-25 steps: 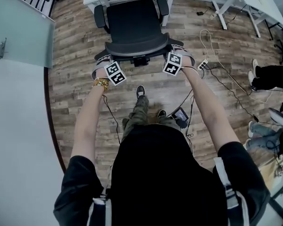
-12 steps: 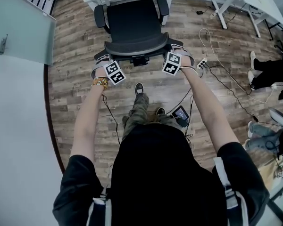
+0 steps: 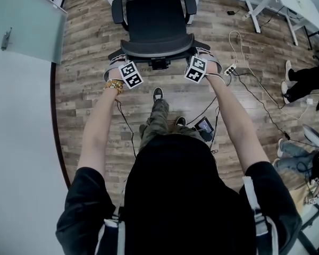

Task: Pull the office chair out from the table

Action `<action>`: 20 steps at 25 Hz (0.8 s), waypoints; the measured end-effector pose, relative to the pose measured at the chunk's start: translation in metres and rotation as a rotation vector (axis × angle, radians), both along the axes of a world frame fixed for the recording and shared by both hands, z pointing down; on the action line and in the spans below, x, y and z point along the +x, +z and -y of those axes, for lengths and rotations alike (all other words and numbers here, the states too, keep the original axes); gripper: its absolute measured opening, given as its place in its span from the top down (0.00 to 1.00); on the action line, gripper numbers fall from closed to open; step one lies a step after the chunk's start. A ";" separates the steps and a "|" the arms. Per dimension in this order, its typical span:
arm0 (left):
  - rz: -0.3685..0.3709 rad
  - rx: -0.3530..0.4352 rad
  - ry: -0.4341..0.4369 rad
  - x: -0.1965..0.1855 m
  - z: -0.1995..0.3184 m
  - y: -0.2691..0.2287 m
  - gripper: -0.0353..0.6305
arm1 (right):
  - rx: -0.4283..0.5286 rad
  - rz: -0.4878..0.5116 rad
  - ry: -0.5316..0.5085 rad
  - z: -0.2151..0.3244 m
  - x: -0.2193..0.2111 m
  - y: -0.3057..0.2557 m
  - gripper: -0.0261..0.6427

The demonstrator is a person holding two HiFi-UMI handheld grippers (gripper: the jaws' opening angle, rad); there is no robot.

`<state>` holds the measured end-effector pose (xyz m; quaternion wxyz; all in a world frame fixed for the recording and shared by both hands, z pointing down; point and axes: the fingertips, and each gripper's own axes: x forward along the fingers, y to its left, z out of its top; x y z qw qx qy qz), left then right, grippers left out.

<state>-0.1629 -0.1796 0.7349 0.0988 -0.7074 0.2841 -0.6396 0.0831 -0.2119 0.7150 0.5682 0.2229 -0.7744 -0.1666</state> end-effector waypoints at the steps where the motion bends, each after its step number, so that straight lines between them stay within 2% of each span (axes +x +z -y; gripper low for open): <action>1: 0.000 0.004 0.001 0.000 -0.002 0.000 0.74 | 0.003 -0.004 0.002 -0.001 0.002 0.002 0.76; 20: 0.000 0.019 0.008 0.007 -0.044 0.000 0.74 | -0.012 -0.002 0.003 -0.050 0.006 -0.002 0.76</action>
